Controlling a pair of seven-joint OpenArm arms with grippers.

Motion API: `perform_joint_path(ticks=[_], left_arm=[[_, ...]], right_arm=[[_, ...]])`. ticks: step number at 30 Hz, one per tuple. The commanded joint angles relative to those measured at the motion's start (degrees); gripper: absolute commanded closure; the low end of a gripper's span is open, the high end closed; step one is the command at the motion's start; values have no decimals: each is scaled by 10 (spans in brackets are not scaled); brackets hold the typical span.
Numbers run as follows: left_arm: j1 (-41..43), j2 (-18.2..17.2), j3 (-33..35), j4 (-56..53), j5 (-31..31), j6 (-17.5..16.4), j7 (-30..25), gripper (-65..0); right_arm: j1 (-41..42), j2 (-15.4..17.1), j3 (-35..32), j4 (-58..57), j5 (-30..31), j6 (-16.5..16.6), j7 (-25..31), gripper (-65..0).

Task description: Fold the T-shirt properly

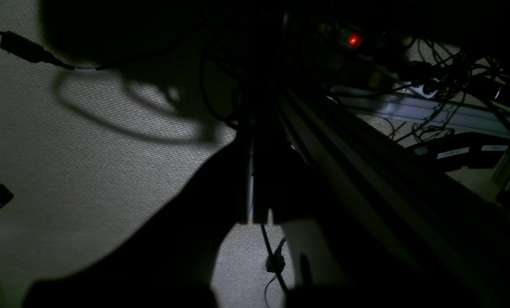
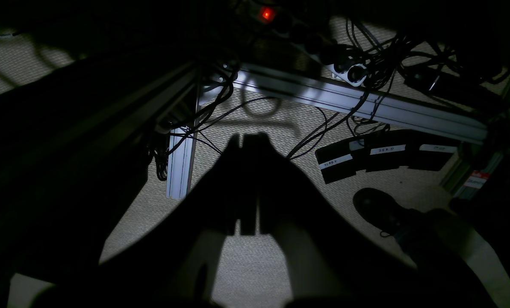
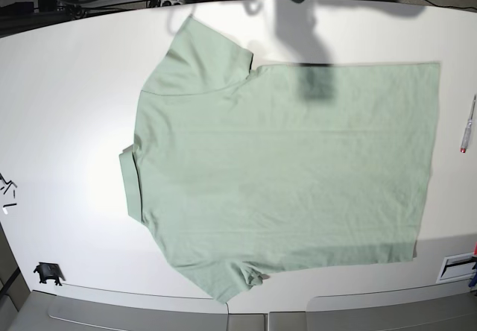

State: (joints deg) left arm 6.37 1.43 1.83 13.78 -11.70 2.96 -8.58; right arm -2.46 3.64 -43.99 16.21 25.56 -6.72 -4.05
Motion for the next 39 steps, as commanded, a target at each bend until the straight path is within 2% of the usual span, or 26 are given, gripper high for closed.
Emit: perform_joint_path(ticks=[1, 13, 21, 39], left_arm=[[3, 3, 0, 4, 3, -2, -4, 0], [33, 3, 0, 45, 3, -2, -4, 0], [33, 3, 0, 45, 3, -2, 13, 0], [48, 1, 0, 46, 3, -2, 13, 0]], right_arm=[[4, 0, 1, 4, -1, -4, 6, 0], [4, 0, 1, 4, -1, -4, 6, 0], [4, 0, 1, 4, -1, -4, 5, 0], [-8, 3, 1, 4, -1, -4, 1, 0]])
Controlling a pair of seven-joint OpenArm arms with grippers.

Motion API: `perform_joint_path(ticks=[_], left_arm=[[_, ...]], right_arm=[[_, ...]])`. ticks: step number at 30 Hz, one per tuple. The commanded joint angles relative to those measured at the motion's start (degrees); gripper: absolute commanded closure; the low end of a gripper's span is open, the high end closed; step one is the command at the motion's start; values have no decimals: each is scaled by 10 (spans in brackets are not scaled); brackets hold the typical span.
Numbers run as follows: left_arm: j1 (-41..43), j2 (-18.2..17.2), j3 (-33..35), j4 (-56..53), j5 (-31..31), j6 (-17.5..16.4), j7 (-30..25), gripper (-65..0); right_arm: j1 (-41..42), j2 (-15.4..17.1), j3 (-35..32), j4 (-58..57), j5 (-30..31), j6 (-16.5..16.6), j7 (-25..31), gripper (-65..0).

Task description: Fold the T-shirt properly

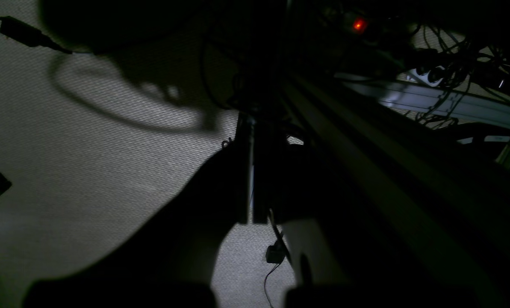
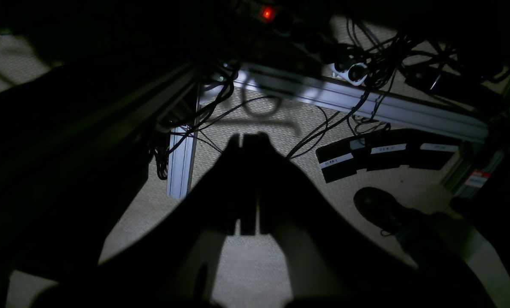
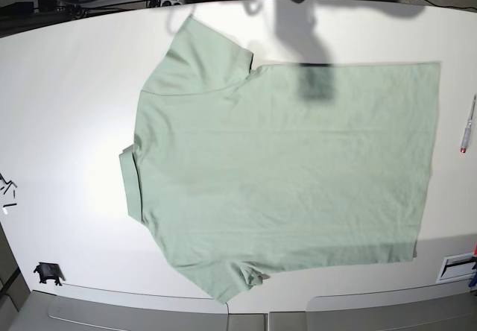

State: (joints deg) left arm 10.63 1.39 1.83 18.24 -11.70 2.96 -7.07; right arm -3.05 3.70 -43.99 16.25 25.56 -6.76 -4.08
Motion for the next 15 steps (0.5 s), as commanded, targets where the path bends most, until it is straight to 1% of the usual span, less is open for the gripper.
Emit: perform_joint_path(ticks=[1, 5, 8, 11, 15], left_arm=[[7, -1, 0, 2, 3, -2, -2, 0], [16, -15, 0, 3, 3, -2, -3, 0], [37, -29, 0, 24, 3, -2, -4, 0], [72, -48, 0, 65, 3, -2, -4, 0], [135, -74, 0, 137, 3, -2, -4, 0]], right_arm=[[-5, 3, 1, 4, -1, -4, 2, 0], [-21, 11, 1, 4, -1, -3, 12, 0], [-37, 22, 1, 4, -34, -4, 21, 0], [-54, 34, 1, 4, -62, -4, 24, 0], [-83, 53, 1, 23, -83, -7, 28, 0]])
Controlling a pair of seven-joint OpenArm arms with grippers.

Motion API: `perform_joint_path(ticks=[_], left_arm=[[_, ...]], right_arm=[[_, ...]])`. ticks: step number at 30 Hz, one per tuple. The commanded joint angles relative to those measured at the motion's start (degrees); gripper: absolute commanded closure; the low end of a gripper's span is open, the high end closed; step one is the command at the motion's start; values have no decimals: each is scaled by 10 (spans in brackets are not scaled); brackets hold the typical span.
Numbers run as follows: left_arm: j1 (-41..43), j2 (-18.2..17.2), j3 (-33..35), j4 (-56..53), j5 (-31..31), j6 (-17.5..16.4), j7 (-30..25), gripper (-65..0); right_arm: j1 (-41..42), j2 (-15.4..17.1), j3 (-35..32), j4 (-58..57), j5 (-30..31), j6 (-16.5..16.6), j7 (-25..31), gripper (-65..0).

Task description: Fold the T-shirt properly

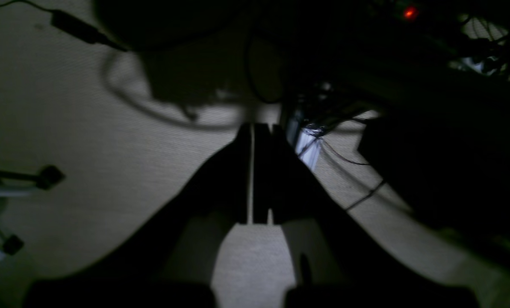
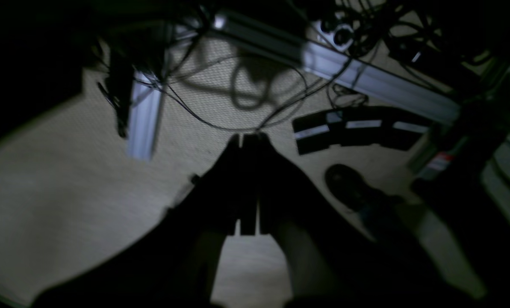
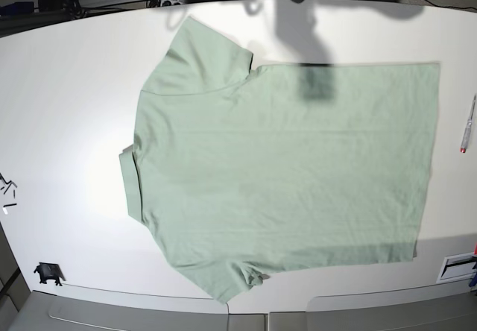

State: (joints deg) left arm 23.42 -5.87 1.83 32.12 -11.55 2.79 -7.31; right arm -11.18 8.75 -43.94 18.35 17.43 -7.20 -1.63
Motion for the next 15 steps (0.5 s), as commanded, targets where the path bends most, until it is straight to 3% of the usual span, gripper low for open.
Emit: perform_joint_path(ticks=[1, 9, 15], left_arm=[[24, -9, 0, 19, 2, 0, -2, 0], [167, -63, 0, 195, 2, 0, -2, 0], [278, -111, 0, 352, 2, 0, -2, 0]], right_arm=[[-13, 9, 1, 12, -13, -5, 3, 0], [-127, 65, 1, 151, -40, -28, 3, 0], [-238, 110, 12, 297, -40, -108, 3, 0]])
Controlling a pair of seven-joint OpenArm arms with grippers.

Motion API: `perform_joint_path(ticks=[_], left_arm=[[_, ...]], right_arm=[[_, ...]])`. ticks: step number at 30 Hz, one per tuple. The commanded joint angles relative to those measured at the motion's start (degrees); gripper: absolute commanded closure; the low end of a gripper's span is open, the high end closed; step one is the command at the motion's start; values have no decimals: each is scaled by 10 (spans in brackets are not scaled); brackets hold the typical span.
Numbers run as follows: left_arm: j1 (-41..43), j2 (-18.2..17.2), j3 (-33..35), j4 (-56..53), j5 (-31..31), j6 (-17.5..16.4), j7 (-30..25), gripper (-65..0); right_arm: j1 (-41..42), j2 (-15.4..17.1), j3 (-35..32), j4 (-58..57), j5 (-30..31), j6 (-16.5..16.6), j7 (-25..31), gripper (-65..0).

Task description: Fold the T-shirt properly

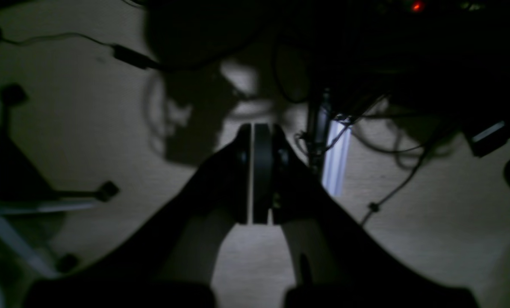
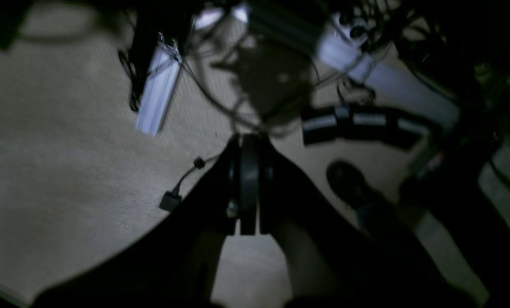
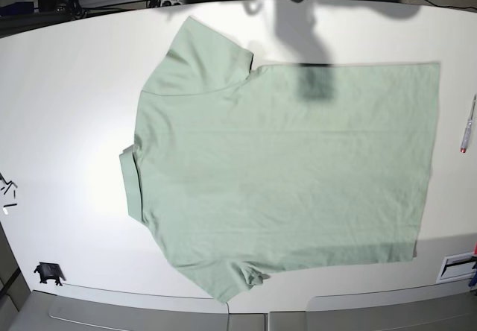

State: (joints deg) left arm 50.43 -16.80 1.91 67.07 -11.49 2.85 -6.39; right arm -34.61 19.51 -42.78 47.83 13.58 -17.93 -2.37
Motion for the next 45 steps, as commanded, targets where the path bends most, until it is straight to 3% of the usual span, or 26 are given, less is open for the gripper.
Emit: perform_joint_path(ticks=[1, 11, 19, 25, 31, 34, 39, 43, 45], left_arm=[[25, -12, 0, 32, 1, 0, -11, 0], [148, -79, 0, 288, 70, 2, 24, 0], [173, -82, 0, 410, 70, 2, 116, 0], [174, -82, -9, 483, 70, 1, 156, 0], [173, -82, -86, 536, 66, -1, 153, 0], [167, -82, -139, 547, 16, -43, 149, 0], [142, -81, -226, 547, -97, -167, 126, 0], [122, -81, -282, 547, -188, -279, 124, 0], [117, -81, -298, 547, -212, -328, 124, 0]], right_arm=[[-24, 10, 8, 29, -2, -7, 10, 0], [-215, 64, 157, 314, -1, -8, 10, 0], [-330, 89, 254, 528, 1, -3, 10, 0], [-363, 89, 305, 671, 1, 1, 7, 0], [-353, 89, 360, 744, 1, 9, 6, 0], [-323, 89, 397, 747, 1, 87, 5, 0], [-257, 89, 448, 747, 10, 200, -5, 0], [-198, 89, 488, 746, 50, 261, -16, 0], [-171, 89, 500, 746, 50, 270, -33, 0]])
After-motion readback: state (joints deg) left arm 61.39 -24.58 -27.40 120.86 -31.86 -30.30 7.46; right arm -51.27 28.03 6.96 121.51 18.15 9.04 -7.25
